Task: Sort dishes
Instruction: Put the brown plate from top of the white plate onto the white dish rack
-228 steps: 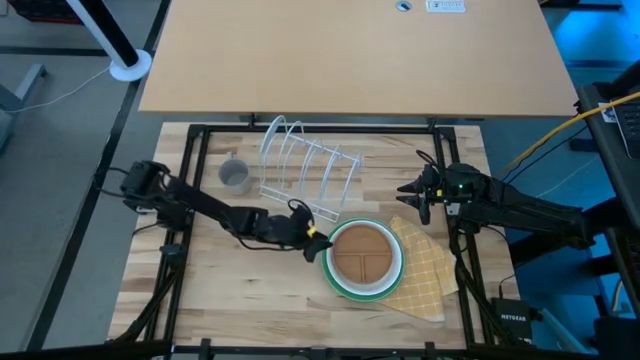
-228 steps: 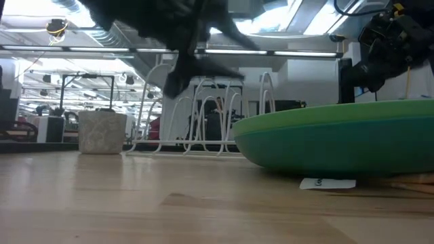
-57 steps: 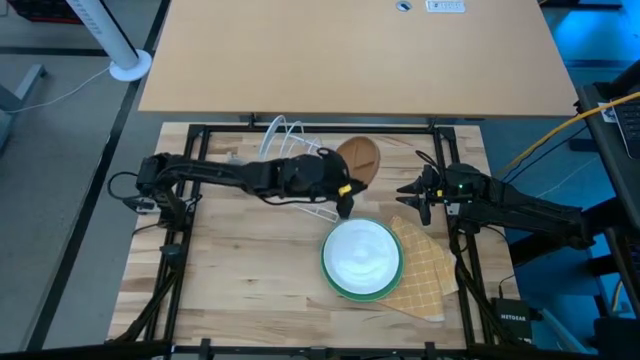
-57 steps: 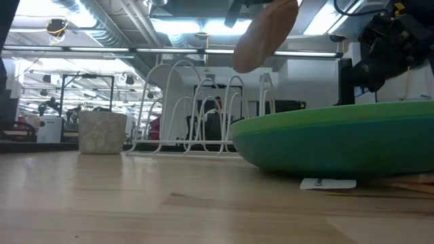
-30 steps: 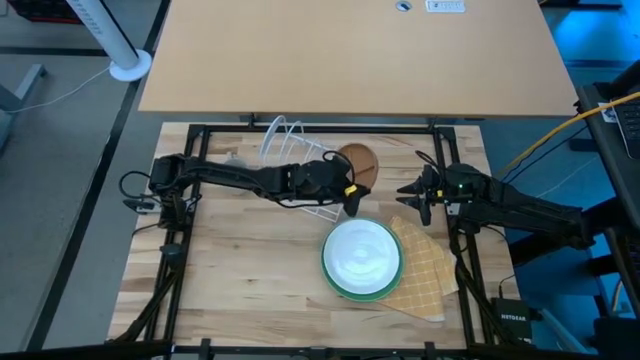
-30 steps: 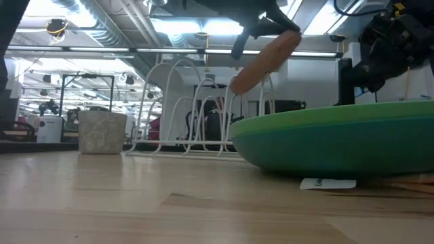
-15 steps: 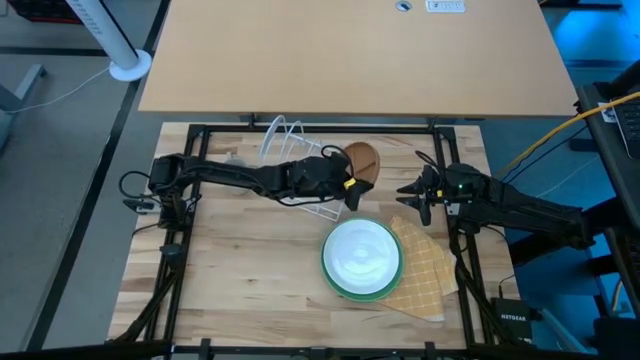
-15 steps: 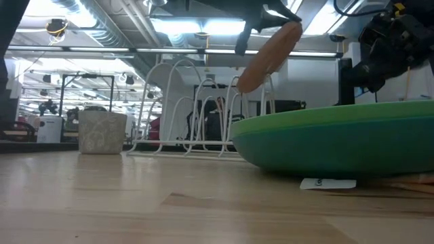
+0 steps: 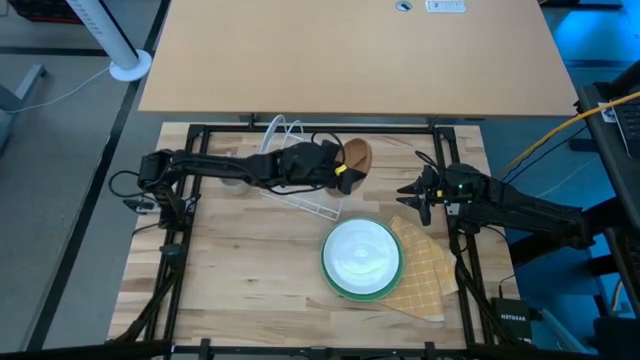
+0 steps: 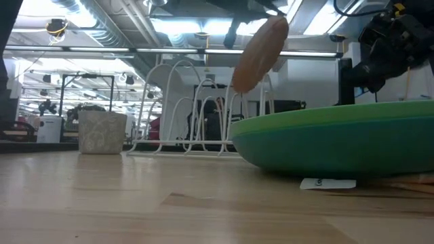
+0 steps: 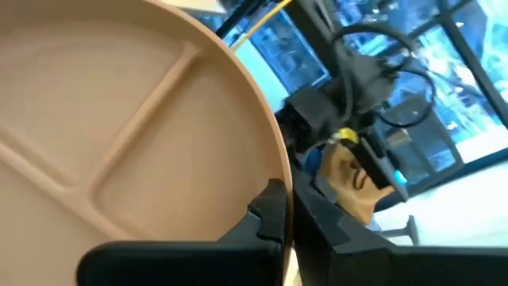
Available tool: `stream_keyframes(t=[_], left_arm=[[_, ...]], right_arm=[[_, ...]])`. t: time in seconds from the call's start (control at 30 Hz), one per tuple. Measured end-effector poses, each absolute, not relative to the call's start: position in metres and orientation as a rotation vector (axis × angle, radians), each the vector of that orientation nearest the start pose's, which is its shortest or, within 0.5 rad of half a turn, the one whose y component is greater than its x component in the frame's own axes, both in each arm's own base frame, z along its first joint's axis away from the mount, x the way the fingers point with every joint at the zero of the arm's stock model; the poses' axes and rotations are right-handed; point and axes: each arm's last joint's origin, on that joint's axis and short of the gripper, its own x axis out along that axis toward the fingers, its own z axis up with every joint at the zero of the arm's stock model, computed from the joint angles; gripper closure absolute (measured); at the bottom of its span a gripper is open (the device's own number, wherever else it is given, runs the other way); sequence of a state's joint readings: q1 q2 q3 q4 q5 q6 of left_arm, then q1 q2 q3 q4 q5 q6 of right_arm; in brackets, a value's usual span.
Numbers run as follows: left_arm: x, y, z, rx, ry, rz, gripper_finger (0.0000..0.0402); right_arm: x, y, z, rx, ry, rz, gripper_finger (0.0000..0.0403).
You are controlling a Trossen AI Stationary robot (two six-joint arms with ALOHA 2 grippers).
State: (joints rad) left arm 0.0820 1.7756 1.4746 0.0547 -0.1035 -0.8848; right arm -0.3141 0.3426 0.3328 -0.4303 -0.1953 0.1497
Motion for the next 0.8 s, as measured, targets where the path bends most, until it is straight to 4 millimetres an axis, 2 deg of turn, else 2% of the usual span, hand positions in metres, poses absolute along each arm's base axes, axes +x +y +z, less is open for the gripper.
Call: stream_keyframes(t=[0.37, 0.57, 0.8], left_arm=[[0.416, 0.044, 0.320, -0.947, 0.180, 0.283, 0.0400], [0.415, 0.047, 0.317, -0.918, 0.210, 0.301, 0.0400], [0.411, 0.060, 0.311, -0.866, 0.270, 0.343, 0.0400]], right_arm=[[0.101, -0.027, 0.209, 0.258, 0.417, -0.149, 0.0258], [0.101, -0.027, 0.209, 0.259, 0.416, -0.149, 0.0258], [0.101, -0.027, 0.209, 0.259, 0.416, -0.149, 0.0258]])
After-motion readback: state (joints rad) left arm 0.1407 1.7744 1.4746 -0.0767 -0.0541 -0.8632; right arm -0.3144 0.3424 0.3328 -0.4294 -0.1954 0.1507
